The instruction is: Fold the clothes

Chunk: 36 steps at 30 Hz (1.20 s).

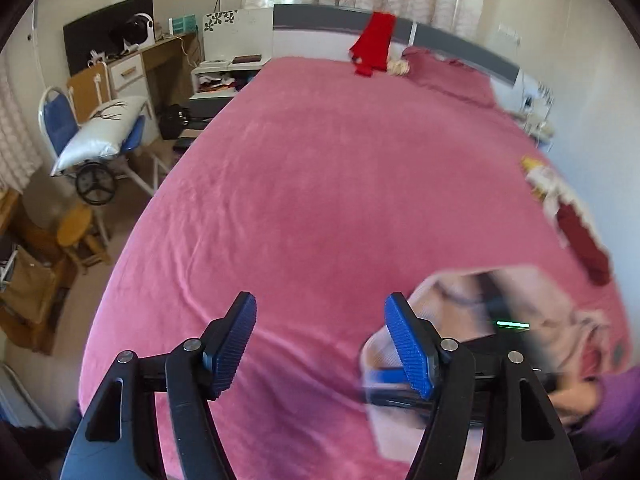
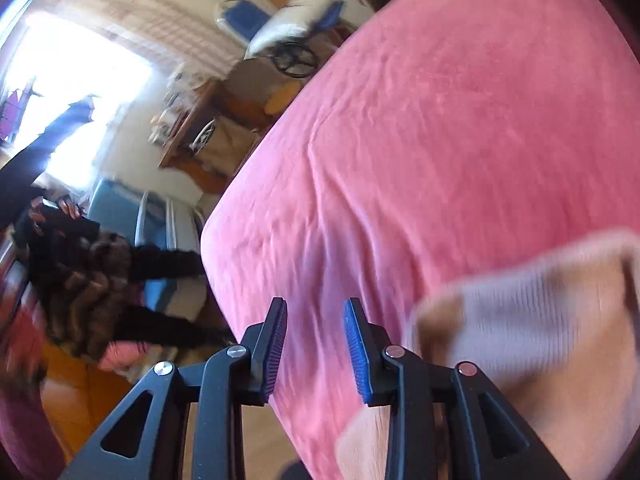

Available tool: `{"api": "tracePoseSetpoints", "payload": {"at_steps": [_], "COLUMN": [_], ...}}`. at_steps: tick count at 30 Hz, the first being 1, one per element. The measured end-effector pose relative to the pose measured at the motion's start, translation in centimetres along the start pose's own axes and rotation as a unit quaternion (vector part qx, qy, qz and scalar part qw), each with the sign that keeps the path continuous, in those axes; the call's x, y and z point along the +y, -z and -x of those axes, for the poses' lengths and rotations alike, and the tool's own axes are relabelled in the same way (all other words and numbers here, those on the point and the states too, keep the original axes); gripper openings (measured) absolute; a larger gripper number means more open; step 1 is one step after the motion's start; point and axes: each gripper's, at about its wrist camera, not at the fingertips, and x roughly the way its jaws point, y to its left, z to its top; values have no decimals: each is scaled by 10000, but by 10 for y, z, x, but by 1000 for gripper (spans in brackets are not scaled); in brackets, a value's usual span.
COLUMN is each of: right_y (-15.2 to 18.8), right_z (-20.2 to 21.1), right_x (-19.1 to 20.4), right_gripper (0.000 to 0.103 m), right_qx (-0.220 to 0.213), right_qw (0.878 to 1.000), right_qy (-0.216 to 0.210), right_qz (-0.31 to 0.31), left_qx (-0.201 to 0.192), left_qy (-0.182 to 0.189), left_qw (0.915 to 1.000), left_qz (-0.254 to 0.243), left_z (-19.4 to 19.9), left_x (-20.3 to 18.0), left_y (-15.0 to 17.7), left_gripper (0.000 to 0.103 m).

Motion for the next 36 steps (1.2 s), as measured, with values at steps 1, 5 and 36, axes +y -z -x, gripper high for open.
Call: {"api": "tracePoseSetpoints", "payload": {"at_steps": [1, 5, 36], "right_y": [22, 136, 142], "right_z": [13, 94, 297], "right_x": [-2, -39, -299], "right_gripper": [30, 30, 5], "right_qx": [-106, -776, -2104], "right_qw": [9998, 9940, 9401], "right_qy": [-4, 755, 1362], "right_qz": [184, 179, -2312], "left_qx": [26, 67, -242], "left_qy": [86, 479, -871], "left_qw": [9999, 9979, 9092], "left_qz": [-51, -433, -4065], "left_z": [-10, -51, -275], "left_x": [-11, -79, -294], "left_y": [14, 52, -60], "left_gripper": [69, 69, 19]}}
